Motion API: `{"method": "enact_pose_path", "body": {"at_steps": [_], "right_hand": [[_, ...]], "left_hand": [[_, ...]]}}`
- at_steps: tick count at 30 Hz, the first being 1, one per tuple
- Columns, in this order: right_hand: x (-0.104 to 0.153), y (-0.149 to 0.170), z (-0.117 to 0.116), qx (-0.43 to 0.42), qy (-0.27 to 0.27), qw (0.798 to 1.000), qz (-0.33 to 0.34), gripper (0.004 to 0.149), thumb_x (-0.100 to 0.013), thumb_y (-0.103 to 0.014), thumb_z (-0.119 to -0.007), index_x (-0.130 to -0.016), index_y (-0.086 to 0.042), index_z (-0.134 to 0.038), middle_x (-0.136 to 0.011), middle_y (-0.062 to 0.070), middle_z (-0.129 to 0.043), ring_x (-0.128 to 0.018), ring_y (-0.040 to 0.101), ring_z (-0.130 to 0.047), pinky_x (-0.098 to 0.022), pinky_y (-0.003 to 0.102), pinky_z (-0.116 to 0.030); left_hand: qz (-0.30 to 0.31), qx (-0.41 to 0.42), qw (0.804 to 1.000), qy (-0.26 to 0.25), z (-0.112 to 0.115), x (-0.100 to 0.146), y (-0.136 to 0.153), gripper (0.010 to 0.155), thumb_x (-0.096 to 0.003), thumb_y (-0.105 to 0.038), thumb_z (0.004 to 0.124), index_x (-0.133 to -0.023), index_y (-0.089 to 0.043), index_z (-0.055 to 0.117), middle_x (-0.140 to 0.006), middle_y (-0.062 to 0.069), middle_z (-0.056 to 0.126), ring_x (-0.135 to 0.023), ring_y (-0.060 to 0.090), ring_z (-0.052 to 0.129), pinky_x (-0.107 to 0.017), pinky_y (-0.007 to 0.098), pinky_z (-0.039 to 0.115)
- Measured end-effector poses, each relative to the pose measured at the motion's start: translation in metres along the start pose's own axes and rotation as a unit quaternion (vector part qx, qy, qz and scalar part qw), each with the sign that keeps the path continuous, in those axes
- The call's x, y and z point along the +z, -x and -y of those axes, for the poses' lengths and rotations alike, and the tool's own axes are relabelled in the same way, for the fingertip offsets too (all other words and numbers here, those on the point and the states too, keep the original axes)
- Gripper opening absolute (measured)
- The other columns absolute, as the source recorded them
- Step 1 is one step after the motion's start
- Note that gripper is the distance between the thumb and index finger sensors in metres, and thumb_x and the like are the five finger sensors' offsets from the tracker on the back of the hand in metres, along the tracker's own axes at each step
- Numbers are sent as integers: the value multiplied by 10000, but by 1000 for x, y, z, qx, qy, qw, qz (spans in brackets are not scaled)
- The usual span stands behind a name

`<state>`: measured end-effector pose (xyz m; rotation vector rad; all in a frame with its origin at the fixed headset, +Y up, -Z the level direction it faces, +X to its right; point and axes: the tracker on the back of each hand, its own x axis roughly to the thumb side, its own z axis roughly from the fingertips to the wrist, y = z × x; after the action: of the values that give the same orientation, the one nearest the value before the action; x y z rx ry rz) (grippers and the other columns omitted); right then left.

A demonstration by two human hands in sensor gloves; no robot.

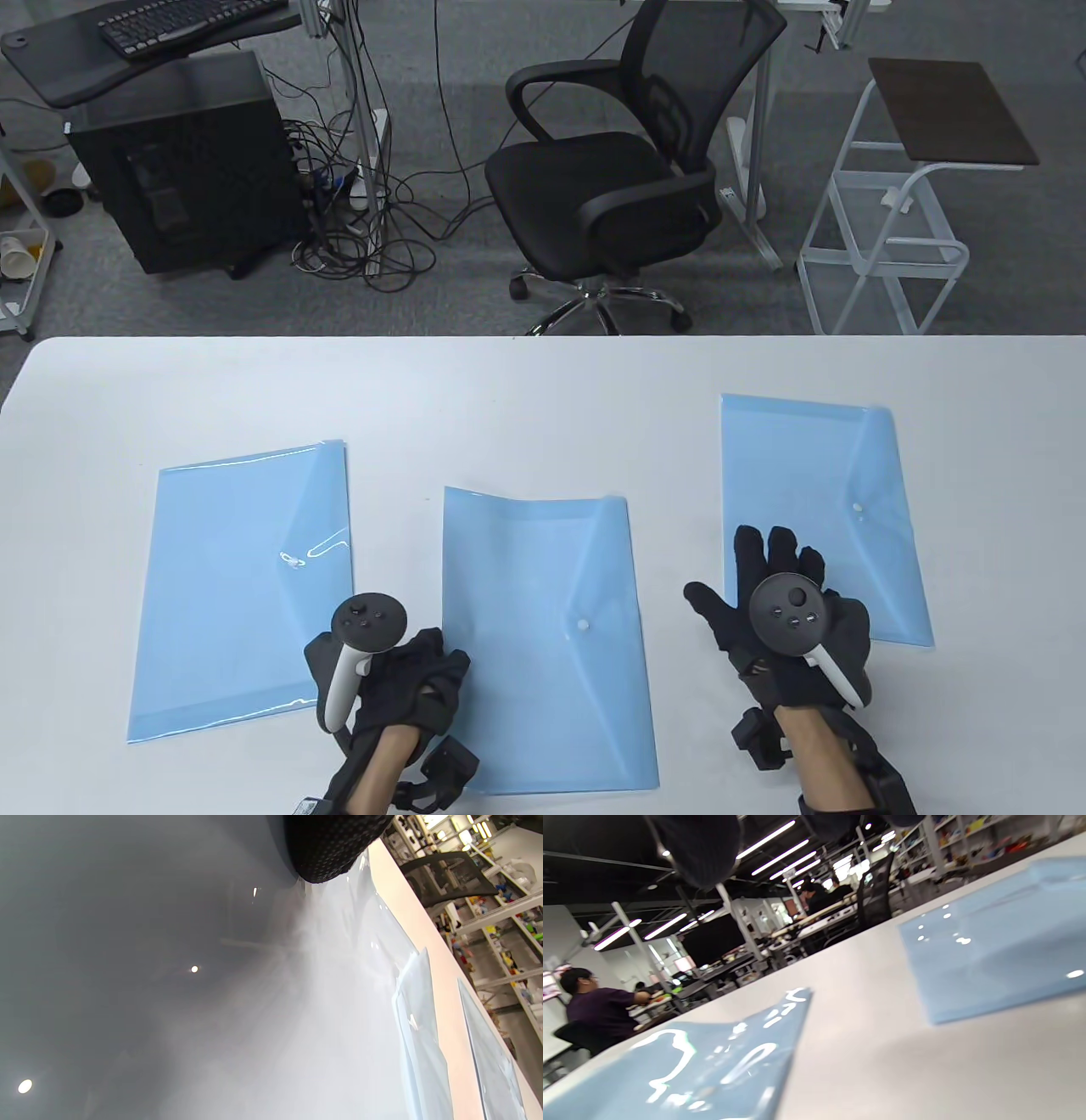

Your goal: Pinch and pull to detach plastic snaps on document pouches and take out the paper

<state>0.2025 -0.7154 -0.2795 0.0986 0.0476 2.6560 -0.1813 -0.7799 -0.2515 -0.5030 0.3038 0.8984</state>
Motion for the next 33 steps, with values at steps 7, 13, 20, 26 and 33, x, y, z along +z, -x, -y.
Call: {"method": "enact_pose_path", "body": {"at_steps": [7, 13, 20, 26, 33], "right_hand": [[-2, -55, -28, 24, -89, 994, 54, 912, -559, -582, -759, -1164, 3, -408, -1182, 431, -429, -951, 707, -537, -566, 833, -530], [-7, -85, -66, 89, -148, 982, 72, 931, -548, -558, -799, -1142, 57, -431, -1152, 444, -501, -915, 659, -665, -556, 776, -649], [-12, -108, -107, 185, -175, 964, 83, 956, -545, -548, -816, -1129, 99, -423, -1145, 446, -515, -923, 654, -671, -568, 766, -659], [-19, -120, -127, 281, -197, 936, 83, 957, -549, -503, -847, -1110, 143, -417, -1124, 459, -533, -908, 678, -693, -560, 768, -687], [-24, -125, -133, 293, -197, 932, 75, 886, -556, -417, -870, -1083, 163, -455, -1067, 440, -646, -843, 669, -794, -511, 735, -790]], "left_hand": [[2, -2, 1000, 0, 0, 0, 1, 465, -580, -295, 761, -969, -58, 672, -791, 93, 967, -536, 212, 1137, -359, 313, 1014], [4, -9, 1000, -5, 1, 1, 1, 466, -579, -295, 761, -969, -56, 672, -789, 93, 969, -533, 208, 1138, -358, 312, 1014], [5, -14, 1000, -8, 2, 1, 0, 465, -578, -295, 760, -967, -55, 673, -788, 92, 969, -531, 207, 1138, -358, 310, 1014], [6, -21, 1000, -9, 2, 1, -1, 463, -579, -289, 759, -968, -52, 671, -790, 97, 968, -533, 209, 1137, -359, 314, 1012], [5, -21, 1000, -8, 3, 1, -2, 464, -577, -288, 757, -966, -49, 671, -788, 92, 968, -531, 206, 1138, -357, 312, 1013]]}}
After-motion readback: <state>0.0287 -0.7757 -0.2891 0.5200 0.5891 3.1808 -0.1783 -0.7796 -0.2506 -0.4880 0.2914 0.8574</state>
